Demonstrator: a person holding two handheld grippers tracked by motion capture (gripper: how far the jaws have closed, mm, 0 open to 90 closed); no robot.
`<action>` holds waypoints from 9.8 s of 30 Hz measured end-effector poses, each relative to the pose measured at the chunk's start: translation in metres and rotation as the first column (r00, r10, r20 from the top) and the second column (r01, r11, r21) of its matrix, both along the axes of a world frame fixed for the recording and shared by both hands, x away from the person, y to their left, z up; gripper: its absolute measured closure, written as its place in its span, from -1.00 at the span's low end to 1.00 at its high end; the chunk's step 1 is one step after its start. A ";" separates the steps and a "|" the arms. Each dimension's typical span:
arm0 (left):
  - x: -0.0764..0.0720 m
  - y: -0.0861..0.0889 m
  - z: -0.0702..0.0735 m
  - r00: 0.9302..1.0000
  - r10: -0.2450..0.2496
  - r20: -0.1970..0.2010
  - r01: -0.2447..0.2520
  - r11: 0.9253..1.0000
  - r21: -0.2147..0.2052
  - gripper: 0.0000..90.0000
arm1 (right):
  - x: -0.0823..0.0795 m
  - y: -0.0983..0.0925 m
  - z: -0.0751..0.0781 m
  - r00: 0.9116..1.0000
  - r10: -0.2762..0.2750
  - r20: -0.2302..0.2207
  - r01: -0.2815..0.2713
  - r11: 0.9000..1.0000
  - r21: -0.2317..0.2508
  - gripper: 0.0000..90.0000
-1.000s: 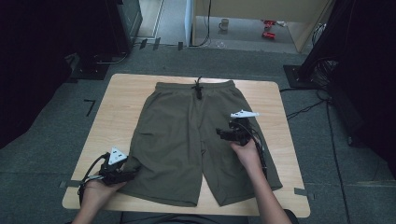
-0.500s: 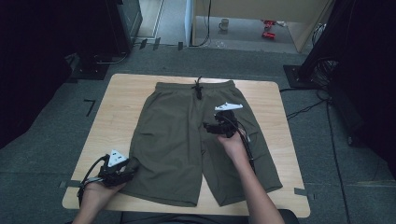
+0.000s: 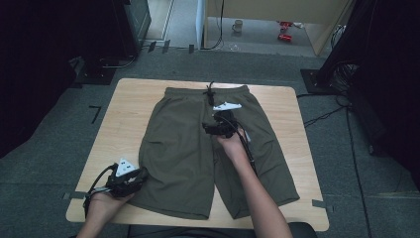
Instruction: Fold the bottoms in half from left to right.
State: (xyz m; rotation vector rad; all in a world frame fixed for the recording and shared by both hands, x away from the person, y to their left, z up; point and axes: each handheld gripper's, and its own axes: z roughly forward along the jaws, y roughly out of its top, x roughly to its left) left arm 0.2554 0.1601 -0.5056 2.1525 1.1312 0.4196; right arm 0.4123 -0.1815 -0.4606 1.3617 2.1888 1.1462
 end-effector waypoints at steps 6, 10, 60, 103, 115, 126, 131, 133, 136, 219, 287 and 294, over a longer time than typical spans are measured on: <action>0.001 0.001 0.001 1.000 -0.005 -0.012 0.005 1.000 -0.004 0.47 | 0.009 0.018 0.000 0.999 0.028 -0.032 -0.029 1.000 -0.008 -0.15; 0.000 0.000 0.001 1.000 -0.006 -0.017 0.006 1.000 -0.005 0.47 | 0.015 0.028 0.000 0.998 0.044 -0.042 -0.045 0.999 -0.012 -0.07; -0.001 -0.004 0.005 0.997 -0.042 -0.061 0.043 0.999 0.006 0.44 | 0.093 0.150 -0.034 0.990 0.109 -0.094 -0.109 0.994 0.011 -0.21; -0.001 -0.007 0.007 0.996 -0.023 -0.086 0.025 0.999 0.022 0.77 | 0.099 0.191 -0.058 0.997 0.029 0.071 -0.019 0.991 -0.131 0.66; -0.001 -0.018 0.032 0.998 -0.049 -0.035 0.047 0.997 -0.057 1.00 | 0.104 0.175 -0.026 1.000 0.018 0.011 -0.016 0.995 -0.095 0.89; -0.011 -0.068 0.074 0.981 -0.168 0.099 0.175 0.982 -0.068 1.00 | 0.099 0.109 0.017 1.000 0.011 0.019 -0.011 1.000 -0.006 0.89; -0.005 -0.104 0.075 0.967 -0.232 0.101 0.239 0.969 -0.062 1.00 | 0.093 0.069 0.027 0.999 -0.019 0.028 0.019 1.000 -0.004 0.89; -0.003 -0.118 0.074 0.961 -0.258 0.101 0.265 0.963 -0.056 0.99 | 0.091 0.051 0.029 0.999 -0.036 0.029 0.036 0.999 -0.012 0.89; -0.001 -0.140 0.073 0.948 -0.298 0.110 0.305 0.951 -0.048 0.99 | 0.087 0.025 0.032 0.998 -0.067 0.022 0.067 0.998 0.008 0.89; 0.048 -0.114 0.091 0.965 -0.258 0.050 0.260 0.965 -0.023 0.98 | 0.064 -0.028 -0.002 0.991 -0.129 -0.043 0.126 0.990 -0.059 0.90; 0.107 -0.160 0.042 0.941 -0.332 0.065 0.337 0.936 -0.099 0.28 | -0.023 -0.128 -0.008 0.997 -0.070 0.022 0.071 0.994 -0.077 0.17; 0.116 -0.153 0.029 0.943 -0.324 0.073 0.330 0.940 -0.084 0.29 | -0.033 -0.127 -0.024 0.998 -0.064 0.000 0.064 0.995 -0.076 0.22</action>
